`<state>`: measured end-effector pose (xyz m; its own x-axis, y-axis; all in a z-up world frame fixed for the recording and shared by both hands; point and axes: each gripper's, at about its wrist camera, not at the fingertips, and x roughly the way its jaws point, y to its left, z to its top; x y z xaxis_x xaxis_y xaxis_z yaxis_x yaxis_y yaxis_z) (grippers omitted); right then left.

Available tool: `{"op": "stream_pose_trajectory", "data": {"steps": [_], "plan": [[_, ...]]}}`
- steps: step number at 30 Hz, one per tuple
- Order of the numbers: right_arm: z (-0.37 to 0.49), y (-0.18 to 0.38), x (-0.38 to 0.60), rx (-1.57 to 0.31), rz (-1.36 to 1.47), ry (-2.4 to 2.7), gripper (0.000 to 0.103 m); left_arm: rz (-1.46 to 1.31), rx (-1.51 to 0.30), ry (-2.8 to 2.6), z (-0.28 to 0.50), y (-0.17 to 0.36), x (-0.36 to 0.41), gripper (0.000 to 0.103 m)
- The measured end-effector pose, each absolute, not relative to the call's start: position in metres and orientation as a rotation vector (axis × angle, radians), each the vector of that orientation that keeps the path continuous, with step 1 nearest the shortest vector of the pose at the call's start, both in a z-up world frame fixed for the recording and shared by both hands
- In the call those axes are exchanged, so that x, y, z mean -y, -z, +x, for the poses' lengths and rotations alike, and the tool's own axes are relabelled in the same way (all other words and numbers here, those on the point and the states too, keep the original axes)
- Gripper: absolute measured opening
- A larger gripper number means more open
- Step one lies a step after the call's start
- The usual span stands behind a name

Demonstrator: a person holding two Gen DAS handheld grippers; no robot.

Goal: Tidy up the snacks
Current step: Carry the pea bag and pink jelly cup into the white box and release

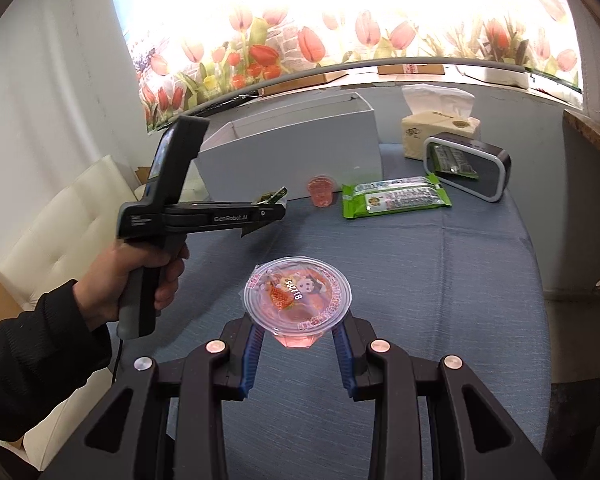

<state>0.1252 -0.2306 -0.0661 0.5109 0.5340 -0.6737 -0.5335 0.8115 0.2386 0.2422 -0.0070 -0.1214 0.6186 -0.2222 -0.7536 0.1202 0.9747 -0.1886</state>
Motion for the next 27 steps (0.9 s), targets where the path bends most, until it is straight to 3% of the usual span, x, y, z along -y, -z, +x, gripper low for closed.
{"op": "stream_pose_trajectory", "data": {"steps": [13, 27], "plan": [[0.134, 0.064, 0.2, -0.827, -0.013, -0.679, 0.035, -0.155, -0.819, 0.203, 0.208, 0.078, -0.009, 0.033], [0.281, 0.002, 0.093, -0.732, -0.12, -0.679, 0.035, -0.175, -0.709, 0.156, 0.25, -0.01, -0.066, 0.033]]}}
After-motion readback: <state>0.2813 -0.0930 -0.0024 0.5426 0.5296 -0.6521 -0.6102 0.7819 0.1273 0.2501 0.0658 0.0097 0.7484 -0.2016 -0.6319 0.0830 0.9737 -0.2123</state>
